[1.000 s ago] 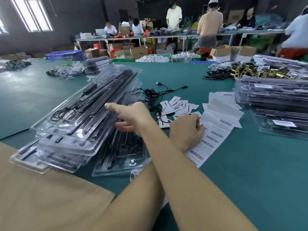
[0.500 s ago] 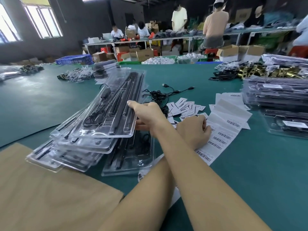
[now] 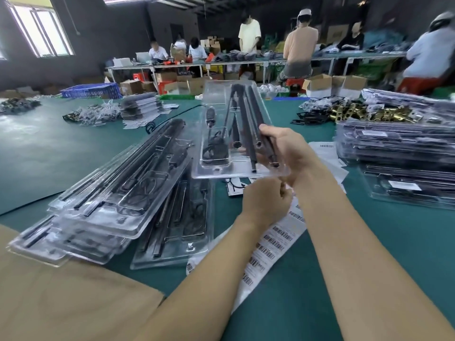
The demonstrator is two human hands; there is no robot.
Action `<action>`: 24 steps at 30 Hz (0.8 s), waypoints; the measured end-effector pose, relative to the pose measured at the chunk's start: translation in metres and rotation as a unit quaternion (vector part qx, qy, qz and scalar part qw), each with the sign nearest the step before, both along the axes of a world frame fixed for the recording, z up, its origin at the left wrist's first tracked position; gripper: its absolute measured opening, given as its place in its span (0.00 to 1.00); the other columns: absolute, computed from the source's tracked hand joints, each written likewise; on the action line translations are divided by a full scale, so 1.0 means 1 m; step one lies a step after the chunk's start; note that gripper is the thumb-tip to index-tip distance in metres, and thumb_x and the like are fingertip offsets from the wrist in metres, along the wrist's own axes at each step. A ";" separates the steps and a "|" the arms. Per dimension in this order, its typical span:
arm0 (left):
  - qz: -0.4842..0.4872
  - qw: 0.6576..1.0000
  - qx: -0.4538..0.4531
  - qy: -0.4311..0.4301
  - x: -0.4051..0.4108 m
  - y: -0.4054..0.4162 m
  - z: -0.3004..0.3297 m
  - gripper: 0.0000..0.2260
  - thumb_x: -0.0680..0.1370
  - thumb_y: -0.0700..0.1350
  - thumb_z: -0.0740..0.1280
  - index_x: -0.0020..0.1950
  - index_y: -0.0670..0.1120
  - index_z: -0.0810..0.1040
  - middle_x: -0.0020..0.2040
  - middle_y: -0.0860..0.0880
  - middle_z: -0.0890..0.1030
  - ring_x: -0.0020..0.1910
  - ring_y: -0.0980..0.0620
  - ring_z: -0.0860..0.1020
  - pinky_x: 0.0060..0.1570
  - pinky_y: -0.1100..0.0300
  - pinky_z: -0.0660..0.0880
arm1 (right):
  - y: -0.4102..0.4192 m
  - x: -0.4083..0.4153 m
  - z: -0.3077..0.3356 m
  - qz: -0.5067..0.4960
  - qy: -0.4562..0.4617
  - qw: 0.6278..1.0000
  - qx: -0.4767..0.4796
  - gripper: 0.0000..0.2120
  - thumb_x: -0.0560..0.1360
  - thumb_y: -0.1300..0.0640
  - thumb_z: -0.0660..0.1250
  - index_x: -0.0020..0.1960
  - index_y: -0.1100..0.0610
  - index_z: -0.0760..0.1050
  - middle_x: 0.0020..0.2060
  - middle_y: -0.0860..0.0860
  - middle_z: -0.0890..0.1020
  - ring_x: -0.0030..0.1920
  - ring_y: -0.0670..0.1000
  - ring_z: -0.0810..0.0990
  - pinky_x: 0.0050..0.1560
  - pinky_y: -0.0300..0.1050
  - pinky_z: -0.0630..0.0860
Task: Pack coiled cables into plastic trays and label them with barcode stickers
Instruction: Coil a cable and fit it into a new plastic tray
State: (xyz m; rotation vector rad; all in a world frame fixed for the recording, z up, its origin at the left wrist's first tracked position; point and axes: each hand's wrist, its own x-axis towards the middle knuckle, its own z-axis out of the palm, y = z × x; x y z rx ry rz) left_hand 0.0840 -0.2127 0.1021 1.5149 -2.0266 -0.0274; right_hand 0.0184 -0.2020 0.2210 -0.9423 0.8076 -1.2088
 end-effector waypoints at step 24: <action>0.062 0.857 0.145 0.490 0.007 -0.019 0.018 0.09 0.81 0.50 0.65 0.56 0.50 0.68 0.49 0.52 0.78 0.41 0.55 0.79 0.30 0.64 0.75 | 0.046 -0.123 -0.046 -0.191 -0.263 0.945 -0.033 0.15 0.84 0.61 0.52 0.59 0.60 0.77 0.50 0.56 0.85 0.47 0.52 0.85 0.52 0.45 0.81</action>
